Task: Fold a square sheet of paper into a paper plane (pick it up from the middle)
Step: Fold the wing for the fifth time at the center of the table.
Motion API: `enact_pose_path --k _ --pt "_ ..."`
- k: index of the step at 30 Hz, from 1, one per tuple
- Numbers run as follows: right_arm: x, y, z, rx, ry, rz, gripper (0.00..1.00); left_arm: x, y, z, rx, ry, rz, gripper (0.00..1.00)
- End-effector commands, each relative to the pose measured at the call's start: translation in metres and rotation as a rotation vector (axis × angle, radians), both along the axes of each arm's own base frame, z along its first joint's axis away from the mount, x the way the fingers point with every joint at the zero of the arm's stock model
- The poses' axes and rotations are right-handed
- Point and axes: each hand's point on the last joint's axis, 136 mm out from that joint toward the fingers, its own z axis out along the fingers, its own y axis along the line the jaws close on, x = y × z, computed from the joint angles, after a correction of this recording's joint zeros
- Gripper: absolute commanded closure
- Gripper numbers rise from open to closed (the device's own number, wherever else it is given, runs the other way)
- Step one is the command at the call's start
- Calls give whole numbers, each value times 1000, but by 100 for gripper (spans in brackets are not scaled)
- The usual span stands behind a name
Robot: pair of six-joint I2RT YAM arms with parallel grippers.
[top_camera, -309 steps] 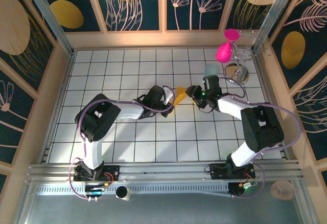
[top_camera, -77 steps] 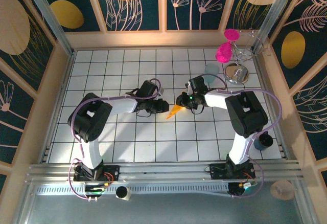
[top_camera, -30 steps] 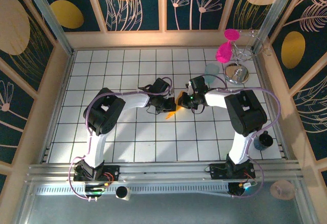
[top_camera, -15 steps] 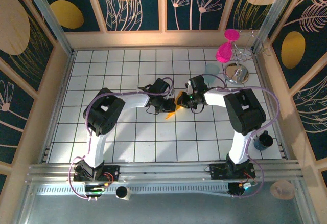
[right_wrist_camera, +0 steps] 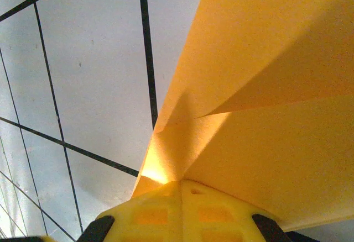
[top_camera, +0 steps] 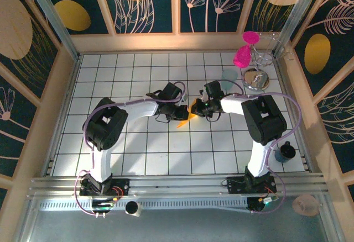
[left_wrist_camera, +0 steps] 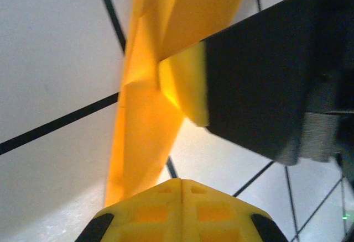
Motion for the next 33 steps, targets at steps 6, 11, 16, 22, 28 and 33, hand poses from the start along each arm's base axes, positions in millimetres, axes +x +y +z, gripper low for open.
enact_pose_path --k 6,11,16,22,28,33 --pt "-18 -25 -42 -119 124 -47 93 -12 -6 -17 3 76 -25 100" --pt "-18 -25 -43 -116 126 -48 93 -11 0 -30 59 82 -25 100" --pt "-20 -27 -45 -127 133 -48 93 -12 13 -45 138 79 -33 100" --pt "-22 -29 -49 -141 141 -44 94 -21 24 -59 194 96 -59 100" --pt "-22 -33 -54 -163 150 -50 94 -38 34 -63 190 136 -55 100" --pt "-22 -35 -57 -177 160 -52 94 -58 46 -63 178 185 -14 100"
